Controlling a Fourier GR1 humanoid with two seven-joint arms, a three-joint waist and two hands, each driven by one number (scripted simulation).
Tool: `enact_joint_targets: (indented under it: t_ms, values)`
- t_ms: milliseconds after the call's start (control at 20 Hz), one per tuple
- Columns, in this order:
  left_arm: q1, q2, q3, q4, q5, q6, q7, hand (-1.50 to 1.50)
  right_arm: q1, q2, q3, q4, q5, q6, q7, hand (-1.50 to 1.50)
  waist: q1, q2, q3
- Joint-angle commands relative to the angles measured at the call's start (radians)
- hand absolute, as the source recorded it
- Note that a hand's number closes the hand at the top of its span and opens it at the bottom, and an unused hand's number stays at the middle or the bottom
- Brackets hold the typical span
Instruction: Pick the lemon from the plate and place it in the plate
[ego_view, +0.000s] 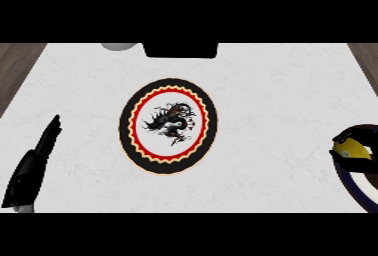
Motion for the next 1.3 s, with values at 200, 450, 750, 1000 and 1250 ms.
enact_joint_targets:
  t_ms: [200, 450, 750, 1000, 1250]
  values:
    - [-0.026, -0.034, -0.047, -0.006, -0.037, 0.017, 0.024, 0.0, -0.217, 0.022, 0.327, -0.068, 0.407, -0.162, 0.268, 1.5, 0.033, 0.004, 0.001]
    - [0.041, -0.015, -0.008, -0.048, -0.024, 0.01, 0.018, 0.0, -0.273, 0.075, 0.326, -0.044, 0.505, -0.326, 0.351, 1.5, 0.004, -0.001, 0.003]
    - [-0.002, -0.023, 0.02, -0.007, -0.02, 0.013, 0.013, 0.0, -0.271, 0.107, 0.293, -0.241, 0.509, -0.415, 0.41, 1.5, -0.023, -0.006, 0.002]
    - [0.015, -0.001, 0.054, 0.058, -0.007, -0.007, -0.04, 0.0, -0.213, 0.1, 0.283, -0.506, 0.464, -0.448, 0.339, 1.5, -0.04, -0.01, 0.001]
    - [0.029, -0.031, 0.023, 0.015, -0.028, 0.006, -0.007, 0.0, -0.165, 0.1, 0.298, -0.792, 0.35, -0.314, 0.315, 1.5, -0.045, -0.012, 0.001]
